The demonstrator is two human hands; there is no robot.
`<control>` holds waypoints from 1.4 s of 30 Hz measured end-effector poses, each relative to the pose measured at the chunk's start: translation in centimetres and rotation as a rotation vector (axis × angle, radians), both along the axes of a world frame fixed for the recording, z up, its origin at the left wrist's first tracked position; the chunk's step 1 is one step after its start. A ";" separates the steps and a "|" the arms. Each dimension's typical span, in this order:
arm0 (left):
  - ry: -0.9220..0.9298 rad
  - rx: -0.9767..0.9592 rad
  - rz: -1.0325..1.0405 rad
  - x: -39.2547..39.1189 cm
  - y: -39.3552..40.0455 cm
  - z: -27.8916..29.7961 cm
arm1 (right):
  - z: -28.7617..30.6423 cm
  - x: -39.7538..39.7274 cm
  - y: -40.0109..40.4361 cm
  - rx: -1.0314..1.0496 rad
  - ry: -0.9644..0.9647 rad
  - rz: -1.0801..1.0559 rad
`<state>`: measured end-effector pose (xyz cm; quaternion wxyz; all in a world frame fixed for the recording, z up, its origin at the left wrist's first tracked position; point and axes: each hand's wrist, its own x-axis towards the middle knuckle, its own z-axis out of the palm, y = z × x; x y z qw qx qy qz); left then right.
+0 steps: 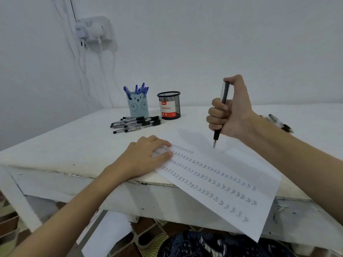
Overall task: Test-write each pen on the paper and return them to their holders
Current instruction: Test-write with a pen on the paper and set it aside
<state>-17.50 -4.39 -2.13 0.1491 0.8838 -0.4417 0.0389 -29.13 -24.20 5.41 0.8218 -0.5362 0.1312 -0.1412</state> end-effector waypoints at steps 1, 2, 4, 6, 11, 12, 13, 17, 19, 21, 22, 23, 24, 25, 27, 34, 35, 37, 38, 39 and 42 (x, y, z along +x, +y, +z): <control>0.013 -0.001 -0.006 0.1 0.0 0.0 | 0.0 0.1 0.1 0.020 -0.027 0.002; 0.032 -0.008 -0.012 0.3 0.1 0.1 | 0.0 0.3 0.3 0.040 -0.058 0.014; 0.075 -0.051 -0.036 0.8 0.1 0.2 | 0.0 0.7 0.6 0.018 -0.096 0.054; 0.120 -0.112 -0.060 1.4 0.1 0.1 | -0.1 1.4 0.5 -0.083 -0.086 0.063; 0.153 -0.139 -0.080 2.6 -0.1 -0.7 | -1.0 2.9 -1.1 -0.314 0.047 0.214; 0.153 -0.145 -0.083 2.7 -0.2 -0.8 | -1.3 3.1 -1.4 -0.385 0.097 0.233; 0.151 -0.155 -0.084 2.7 -0.2 -0.8 | -1.5 3.3 -1.4 -0.443 0.144 0.239; 0.146 -0.169 -0.080 2.8 -0.1 -1.1 | -2.8 4.2 -1.1 -0.517 0.182 0.228; 0.149 -0.160 -0.076 3.1 -0.2 -1.2 | -3.5 4.7 -1.1 -0.522 0.167 0.197; 0.150 -0.165 -0.072 2.9 -0.1 -1.2 | -3.6 4.8 -1.1 -0.441 0.119 0.114; 0.152 -0.168 -0.068 2.8 0.0 -1.2 | -3.4 4.8 -1.1 -0.335 0.097 0.077; 0.148 -0.172 -0.069 2.8 0.0 -1.2 | -3.0 4.7 -1.3 -0.204 0.077 0.060; 0.144 -0.175 -0.069 2.8 0.0 -1.2 | -2.5 4.4 -1.5 -0.097 0.067 0.063; 0.140 -0.176 -0.069 2.8 0.0 -1.2 | -2.0 4.1 -1.8 -0.040 0.057 0.084; 0.136 -0.173 -0.071 2.8 0.0 -1.2 | -1.3 3.6 -2.2 -0.017 0.010 0.147; 0.137 -0.176 -0.071 2.8 -0.1 -1.2 | -1.7 3.4 -1.8 0.016 -0.049 0.077; 0.141 -0.174 -0.071 2.8 -0.1 -1.2 | -1.6 3.3 -1.7 0.017 -0.046 0.048; 0.140 -0.173 -0.068 2.6 -0.1 -1.1 | -1.6 3.1 -1.4 0.028 -0.039 -0.004; 0.143 -0.172 -0.067 2.7 -0.1 -1.1 | -1.6 3.1 -1.4 0.039 -0.034 -0.022; 0.143 -0.171 -0.066 2.6 -0.2 -1.1 | -1.7 3.1 -1.3 0.050 -0.033 -0.037; 0.142 -0.171 -0.067 2.8 -0.2 -1.2 | -1.8 3.1 -1.1 0.108 -0.057 -0.068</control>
